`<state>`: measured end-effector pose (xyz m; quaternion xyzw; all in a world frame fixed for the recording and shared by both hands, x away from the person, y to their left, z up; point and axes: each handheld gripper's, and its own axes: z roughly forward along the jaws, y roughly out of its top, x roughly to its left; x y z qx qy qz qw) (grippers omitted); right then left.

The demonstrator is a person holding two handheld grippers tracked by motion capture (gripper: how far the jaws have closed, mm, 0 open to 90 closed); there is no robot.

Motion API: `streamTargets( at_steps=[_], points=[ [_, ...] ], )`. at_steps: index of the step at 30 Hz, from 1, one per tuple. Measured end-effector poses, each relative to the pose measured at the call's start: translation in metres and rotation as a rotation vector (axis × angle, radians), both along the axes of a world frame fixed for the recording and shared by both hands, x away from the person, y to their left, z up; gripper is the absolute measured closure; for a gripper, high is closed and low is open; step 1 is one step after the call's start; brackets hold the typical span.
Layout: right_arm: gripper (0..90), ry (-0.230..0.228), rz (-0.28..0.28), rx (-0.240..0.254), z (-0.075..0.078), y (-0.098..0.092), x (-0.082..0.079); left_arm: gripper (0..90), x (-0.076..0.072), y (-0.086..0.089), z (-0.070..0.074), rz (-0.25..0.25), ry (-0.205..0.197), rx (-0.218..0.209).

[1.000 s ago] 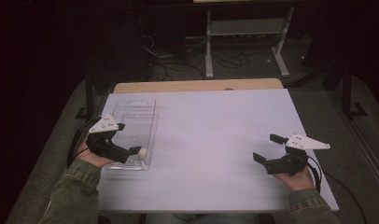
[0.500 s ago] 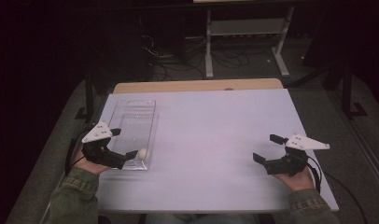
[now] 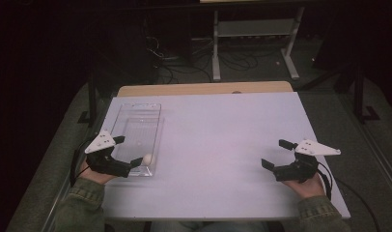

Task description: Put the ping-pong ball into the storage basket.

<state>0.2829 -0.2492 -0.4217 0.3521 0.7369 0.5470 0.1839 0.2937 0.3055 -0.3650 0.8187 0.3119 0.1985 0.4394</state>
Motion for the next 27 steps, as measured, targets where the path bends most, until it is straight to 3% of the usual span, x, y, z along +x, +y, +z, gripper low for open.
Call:
streamTargets(
  at_steps=[27],
  points=[
    [0.0,0.003,0.011,-0.008,-0.001,0.002,-0.001,0.0,-0.013,0.013,-0.02,0.087,-0.04,-0.075]
  ],
)
